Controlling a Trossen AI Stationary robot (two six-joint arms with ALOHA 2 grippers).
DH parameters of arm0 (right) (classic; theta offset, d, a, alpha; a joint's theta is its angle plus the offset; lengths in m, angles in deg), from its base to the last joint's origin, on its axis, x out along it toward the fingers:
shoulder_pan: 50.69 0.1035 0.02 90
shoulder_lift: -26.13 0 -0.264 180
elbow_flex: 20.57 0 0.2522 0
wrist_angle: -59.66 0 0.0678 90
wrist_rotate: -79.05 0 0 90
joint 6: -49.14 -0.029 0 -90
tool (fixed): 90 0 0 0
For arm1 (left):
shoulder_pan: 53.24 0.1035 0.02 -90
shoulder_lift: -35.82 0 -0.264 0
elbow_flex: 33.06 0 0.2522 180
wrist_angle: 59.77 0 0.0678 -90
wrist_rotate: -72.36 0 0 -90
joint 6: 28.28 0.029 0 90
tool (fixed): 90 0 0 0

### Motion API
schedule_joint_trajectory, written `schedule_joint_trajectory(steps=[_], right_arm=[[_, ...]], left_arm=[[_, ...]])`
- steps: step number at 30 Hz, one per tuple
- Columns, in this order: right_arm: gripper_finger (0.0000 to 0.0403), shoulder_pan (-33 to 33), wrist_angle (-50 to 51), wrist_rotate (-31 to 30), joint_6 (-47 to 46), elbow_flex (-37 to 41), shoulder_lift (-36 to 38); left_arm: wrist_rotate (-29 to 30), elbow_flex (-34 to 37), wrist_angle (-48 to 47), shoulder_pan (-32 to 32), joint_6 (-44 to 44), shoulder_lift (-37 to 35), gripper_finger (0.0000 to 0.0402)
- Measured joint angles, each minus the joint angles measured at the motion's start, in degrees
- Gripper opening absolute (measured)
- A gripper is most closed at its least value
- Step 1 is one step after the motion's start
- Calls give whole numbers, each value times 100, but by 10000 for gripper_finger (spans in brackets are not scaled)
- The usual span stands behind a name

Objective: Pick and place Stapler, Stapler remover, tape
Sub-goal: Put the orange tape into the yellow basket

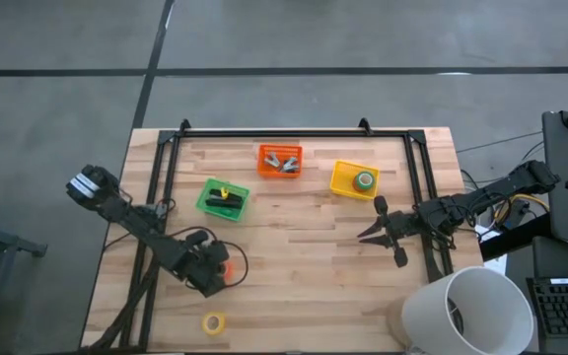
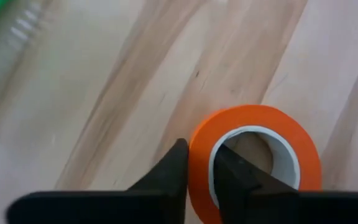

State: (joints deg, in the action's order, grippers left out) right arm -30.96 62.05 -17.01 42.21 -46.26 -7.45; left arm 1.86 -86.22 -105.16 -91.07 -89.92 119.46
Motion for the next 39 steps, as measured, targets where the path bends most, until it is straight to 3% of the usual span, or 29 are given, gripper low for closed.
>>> schedule_joint_trajectory(steps=[7, 12, 18, 22, 29, 32, 39], right_arm=[[52, 0, -4, 2, -281, 6, 0], [52, 0, -43, 2, -330, 60, -37], [53, 0, -791, 138, -600, 168, -393], [74, 2, -1377, 165, -663, 159, -872], [147, -37, -2849, -49, -613, 151, -2003], [172, -99, -3377, -357, -585, 104, -2429], [192, -127, -3968, -359, -487, -330, -3355]], left_arm=[[880, 13, 513, 30, 182, -24, 42], [2089, 13, 1570, 122, 627, -26, 68], [3485, 11, 3005, 547, 1116, -31, 53], [3499, 13, 4164, 966, 1811, 16, 48], [3052, 20, 6311, 1531, 3289, 227, 59], [2913, 17, 6858, 1686, 3610, 315, 56], [2430, -386, 7425, 1970, 3790, 790, 57]])
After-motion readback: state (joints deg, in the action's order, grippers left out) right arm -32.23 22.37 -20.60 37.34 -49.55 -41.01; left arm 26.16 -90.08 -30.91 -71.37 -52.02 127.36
